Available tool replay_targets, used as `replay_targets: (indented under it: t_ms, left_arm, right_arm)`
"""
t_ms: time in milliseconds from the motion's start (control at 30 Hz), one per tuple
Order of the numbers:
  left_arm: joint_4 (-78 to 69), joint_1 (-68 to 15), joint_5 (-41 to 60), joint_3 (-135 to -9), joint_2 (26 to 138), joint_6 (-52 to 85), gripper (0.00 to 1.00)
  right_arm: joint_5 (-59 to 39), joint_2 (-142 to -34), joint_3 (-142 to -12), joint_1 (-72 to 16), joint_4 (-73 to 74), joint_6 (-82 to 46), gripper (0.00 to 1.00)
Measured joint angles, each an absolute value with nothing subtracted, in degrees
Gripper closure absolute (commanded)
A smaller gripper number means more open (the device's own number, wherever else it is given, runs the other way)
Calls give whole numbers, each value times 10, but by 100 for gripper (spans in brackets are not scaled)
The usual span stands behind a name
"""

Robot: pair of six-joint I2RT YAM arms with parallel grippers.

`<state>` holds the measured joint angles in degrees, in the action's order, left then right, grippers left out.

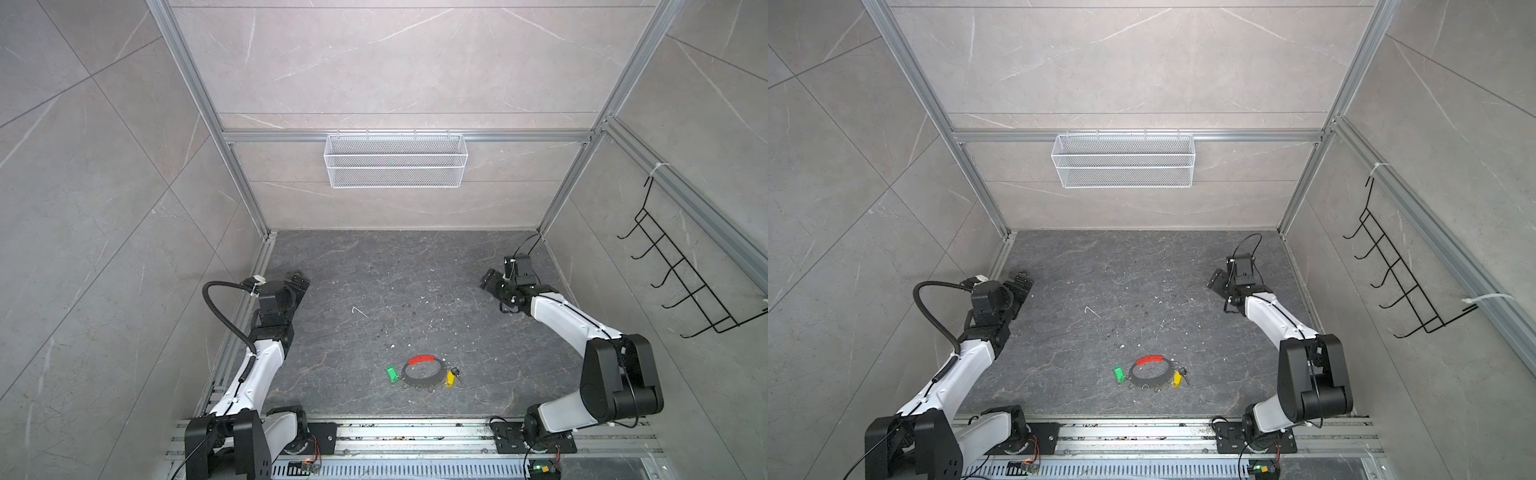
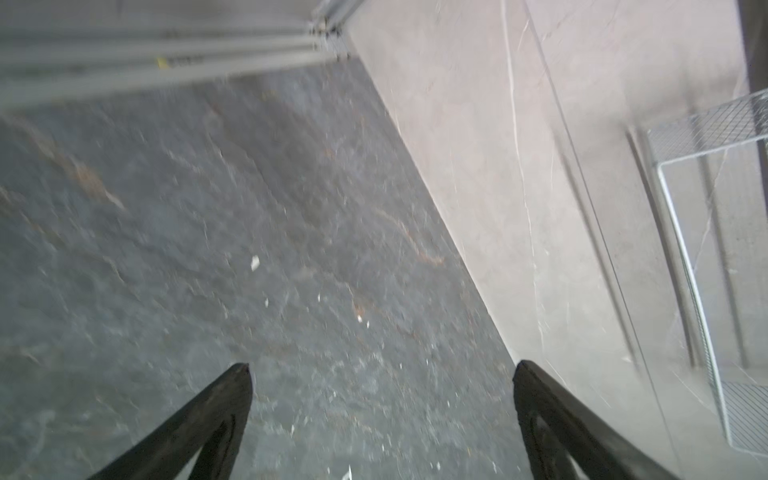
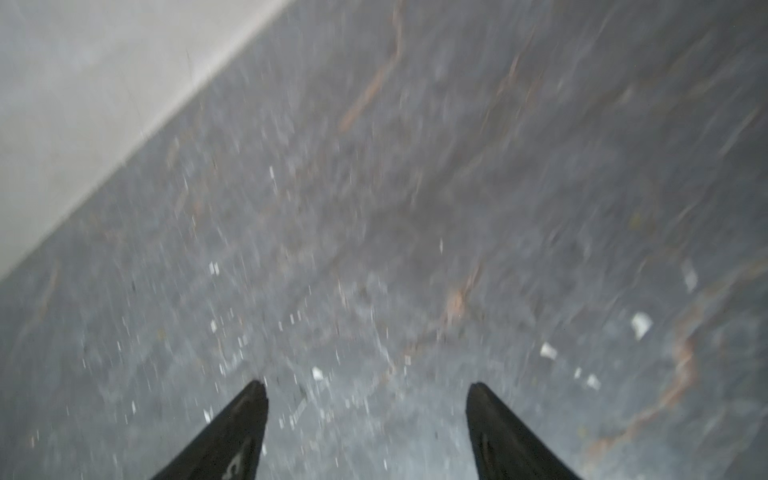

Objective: Remove the keys from the keyring
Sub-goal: 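Move both grippers down toward the keyring with the red grip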

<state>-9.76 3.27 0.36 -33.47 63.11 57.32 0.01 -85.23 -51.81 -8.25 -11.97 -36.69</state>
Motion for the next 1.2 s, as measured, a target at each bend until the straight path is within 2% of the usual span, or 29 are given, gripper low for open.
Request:
replay_targets:
  t_ms: [133, 167, 200, 267, 333, 433, 600, 700, 767, 1000, 1200]
  left_arm:
    - [-102, -9, 49, -335, 629, 572, 0]
    - [-102, -29, 53, -335, 627, 567, 0]
    - [-98, -50, 57, -336, 624, 562, 0]
    - [-87, -105, 57, -336, 617, 548, 2]
    - [-77, -158, 57, -336, 612, 534, 8]
    - [-59, -228, 63, -336, 614, 517, 13]
    - [-49, -297, 67, -328, 624, 502, 13]
    - [-42, -327, 68, -325, 637, 491, 15]
    - [-35, -342, 77, -325, 653, 484, 19]
    - [-13, -355, 130, -328, 717, 477, 35]
    - [-13, -362, 172, -333, 754, 479, 37]
  right_arm:
    - [-32, -812, -507, -149, -121, -354, 20]
    - [-42, -796, -502, -168, -116, -349, 16]
    - [-49, -784, -497, -183, -114, -347, 16]
    - [-62, -757, -477, -218, -105, -342, 19]
    - [-70, -744, -453, -248, -105, -335, 24]
    - [-73, -731, -403, -291, -105, -334, 35]
    - [-25, -644, -317, -385, -115, -318, 33]
    - [-1, -609, -310, -409, -110, -317, 35]
    - [7, -617, -310, -410, -103, -316, 41]
    - [-3, -644, -284, -422, -95, -315, 43]
    - [-28, -646, -266, -422, -89, -314, 47]
